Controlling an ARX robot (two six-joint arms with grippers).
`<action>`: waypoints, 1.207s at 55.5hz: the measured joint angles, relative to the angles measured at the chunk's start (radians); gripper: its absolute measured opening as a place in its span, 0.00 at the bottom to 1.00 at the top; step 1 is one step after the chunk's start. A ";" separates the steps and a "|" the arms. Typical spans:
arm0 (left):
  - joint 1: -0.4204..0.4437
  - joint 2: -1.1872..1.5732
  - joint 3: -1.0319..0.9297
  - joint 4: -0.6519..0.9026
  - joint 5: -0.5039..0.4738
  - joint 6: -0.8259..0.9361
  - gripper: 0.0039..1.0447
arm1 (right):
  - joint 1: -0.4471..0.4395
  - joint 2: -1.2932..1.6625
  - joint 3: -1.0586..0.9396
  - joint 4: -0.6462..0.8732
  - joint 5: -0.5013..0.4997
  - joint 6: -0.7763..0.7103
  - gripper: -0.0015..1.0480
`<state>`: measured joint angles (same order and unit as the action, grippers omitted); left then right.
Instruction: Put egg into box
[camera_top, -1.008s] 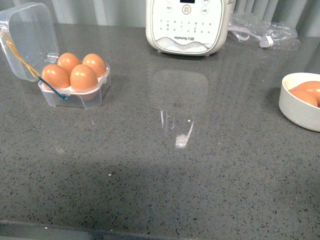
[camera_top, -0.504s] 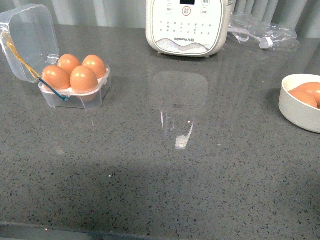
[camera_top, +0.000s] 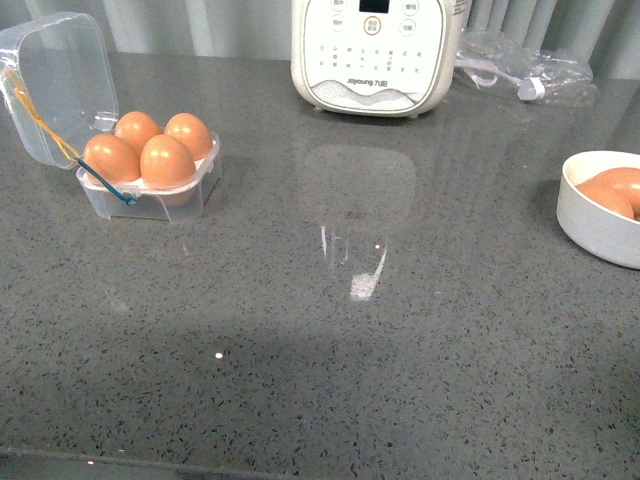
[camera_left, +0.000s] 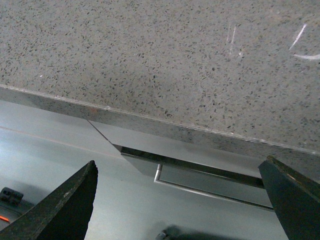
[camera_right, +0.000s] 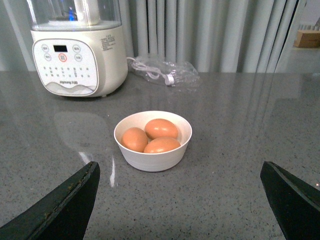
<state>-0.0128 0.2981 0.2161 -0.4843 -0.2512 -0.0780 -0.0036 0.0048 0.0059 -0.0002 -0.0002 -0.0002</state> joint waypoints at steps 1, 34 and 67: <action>0.002 -0.001 0.003 0.000 0.001 0.000 0.94 | 0.000 -0.001 0.000 0.000 0.000 0.000 0.93; 0.136 0.720 0.295 0.673 0.223 0.107 0.94 | 0.000 -0.001 0.000 0.000 -0.001 0.000 0.93; 0.105 1.308 0.696 0.841 0.147 0.282 0.94 | 0.000 -0.001 0.000 0.000 -0.001 0.000 0.93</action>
<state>0.0921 1.6058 0.9119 0.3569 -0.1040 0.2035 -0.0036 0.0040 0.0059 -0.0002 -0.0010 -0.0002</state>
